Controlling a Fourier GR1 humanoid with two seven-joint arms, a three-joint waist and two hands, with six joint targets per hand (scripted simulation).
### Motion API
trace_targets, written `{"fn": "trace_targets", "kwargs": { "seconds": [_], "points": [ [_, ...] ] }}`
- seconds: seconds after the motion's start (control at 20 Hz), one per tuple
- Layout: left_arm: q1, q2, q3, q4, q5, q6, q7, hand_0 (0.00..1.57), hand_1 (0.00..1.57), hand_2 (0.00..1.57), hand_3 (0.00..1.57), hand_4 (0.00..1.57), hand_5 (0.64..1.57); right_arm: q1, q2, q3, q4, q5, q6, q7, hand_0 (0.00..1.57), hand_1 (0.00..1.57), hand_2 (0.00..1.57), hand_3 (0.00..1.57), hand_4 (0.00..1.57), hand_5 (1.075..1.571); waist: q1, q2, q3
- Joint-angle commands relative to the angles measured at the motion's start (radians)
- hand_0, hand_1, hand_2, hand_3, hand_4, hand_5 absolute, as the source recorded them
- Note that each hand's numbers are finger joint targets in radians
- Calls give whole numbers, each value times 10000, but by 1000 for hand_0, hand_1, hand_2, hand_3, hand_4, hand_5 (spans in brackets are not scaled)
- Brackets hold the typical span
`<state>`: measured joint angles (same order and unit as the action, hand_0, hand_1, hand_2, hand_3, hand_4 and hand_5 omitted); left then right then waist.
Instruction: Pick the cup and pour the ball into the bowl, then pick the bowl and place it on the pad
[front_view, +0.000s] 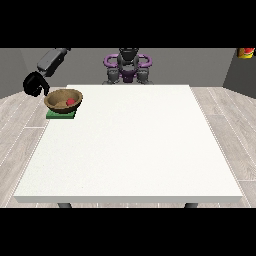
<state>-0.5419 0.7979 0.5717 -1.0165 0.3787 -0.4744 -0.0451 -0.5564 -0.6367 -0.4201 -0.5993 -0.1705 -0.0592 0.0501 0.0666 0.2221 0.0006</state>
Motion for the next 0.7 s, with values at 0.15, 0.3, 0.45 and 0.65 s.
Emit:
{"fn": "trace_targets", "kwargs": {
  "seconds": [0.15, 0.3, 0.45, 0.65],
  "points": [
    [-1, 560, 312, 600, 90, -170, -477, 0, 0, 0, 0, 1192, 1562, -230, 269, -220, 97, -118, -718, -529, 1465, 1465, 1389, 796, 0, 1539, -64, 375, -3],
    [-12, 645, 236, 574, 129, -234, -407, 0, 0, 0, 0, 1188, 1565, -355, 728, -269, 188, -259, -860, -900, 1456, 1456, 1401, 759, 0, 1532, 36, 429, 0],
    [-10, 669, 246, 1139, -147, -192, -1126, 0, 0, 0, 0, 1191, 1565, -962, 553, -130, -114, -276, -959, -284, 1434, 1434, 1376, 670, 0, 1534, -65, 623, -8],
    [158, 587, 60, 519, -54, -173, -833, 0, 0, 0, 0, 1193, 1567, -879, 352, 4, 389, 77, -1191, -658, 931, 931, 1103, 1043, 162, 1509, 333, 527, -2]
  ]
}}
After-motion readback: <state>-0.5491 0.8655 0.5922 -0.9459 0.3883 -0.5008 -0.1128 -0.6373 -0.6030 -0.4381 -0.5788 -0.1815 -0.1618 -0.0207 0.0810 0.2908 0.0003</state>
